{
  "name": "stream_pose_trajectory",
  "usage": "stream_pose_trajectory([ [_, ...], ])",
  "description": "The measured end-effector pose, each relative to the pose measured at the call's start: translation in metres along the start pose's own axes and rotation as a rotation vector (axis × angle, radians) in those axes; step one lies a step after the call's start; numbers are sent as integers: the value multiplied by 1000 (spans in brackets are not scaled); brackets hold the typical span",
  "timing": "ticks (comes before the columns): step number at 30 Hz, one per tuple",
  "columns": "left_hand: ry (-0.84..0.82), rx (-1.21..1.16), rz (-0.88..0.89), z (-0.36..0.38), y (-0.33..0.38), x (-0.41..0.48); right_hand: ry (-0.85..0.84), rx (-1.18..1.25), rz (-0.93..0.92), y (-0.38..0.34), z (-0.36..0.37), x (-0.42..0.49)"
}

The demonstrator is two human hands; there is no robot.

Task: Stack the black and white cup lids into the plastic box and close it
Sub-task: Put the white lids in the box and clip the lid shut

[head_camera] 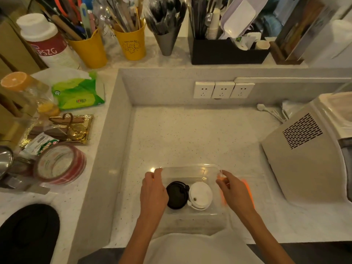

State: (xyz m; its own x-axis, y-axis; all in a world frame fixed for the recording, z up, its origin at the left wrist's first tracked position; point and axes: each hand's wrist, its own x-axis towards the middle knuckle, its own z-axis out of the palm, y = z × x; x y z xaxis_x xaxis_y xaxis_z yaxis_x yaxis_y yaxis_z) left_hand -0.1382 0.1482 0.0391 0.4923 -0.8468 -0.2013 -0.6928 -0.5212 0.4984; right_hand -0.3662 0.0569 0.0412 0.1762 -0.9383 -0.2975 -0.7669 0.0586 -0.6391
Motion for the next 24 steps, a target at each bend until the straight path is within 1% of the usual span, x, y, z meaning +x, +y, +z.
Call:
stream_pose_trajectory([
  [3, 20, 238, -13, -8, 16, 8, 27, 143, 39, 8, -5, -3],
  [5, 54, 307, 23, -11, 33, 14, 125, 236, 101, 22, -13, -7],
  [7, 61, 285, 142, -6, 57, 24, 229, 311, 189, 41, -22, -14],
  [9, 17, 214, 312, 7, 90, 36, 291, 320, 284, 62, -33, -25],
  [11, -88, 155, 458, 30, 127, 46, 314, 295, 361, 85, -43, -39],
  [13, -248, 142, 544, 59, 165, 55, 316, 276, 442, 108, -47, -55],
  [15, -480, 216, 563, 89, 200, 64, 303, 262, 564, 129, -46, -73],
  [17, -716, 366, 536, 112, 225, 72, 250, 246, 720, 146, -39, -93],
  [19, -896, 480, 491, 128, 237, 76, 182, 251, 812, 158, -30, -110],
  [20, -950, 525, 478, 134, 238, 76, 170, 317, 825, 163, -24, -116],
  [21, -991, 564, 467, 137, 239, 74, 166, 445, 832, 167, -17, -121],
  [22, -1023, 579, 454, 139, 239, 72, 160, 633, 839, 169, -10, -125],
  [24, -1065, 518, 411, 140, 237, 67, 172, 979, 835, 168, 2, -131],
])
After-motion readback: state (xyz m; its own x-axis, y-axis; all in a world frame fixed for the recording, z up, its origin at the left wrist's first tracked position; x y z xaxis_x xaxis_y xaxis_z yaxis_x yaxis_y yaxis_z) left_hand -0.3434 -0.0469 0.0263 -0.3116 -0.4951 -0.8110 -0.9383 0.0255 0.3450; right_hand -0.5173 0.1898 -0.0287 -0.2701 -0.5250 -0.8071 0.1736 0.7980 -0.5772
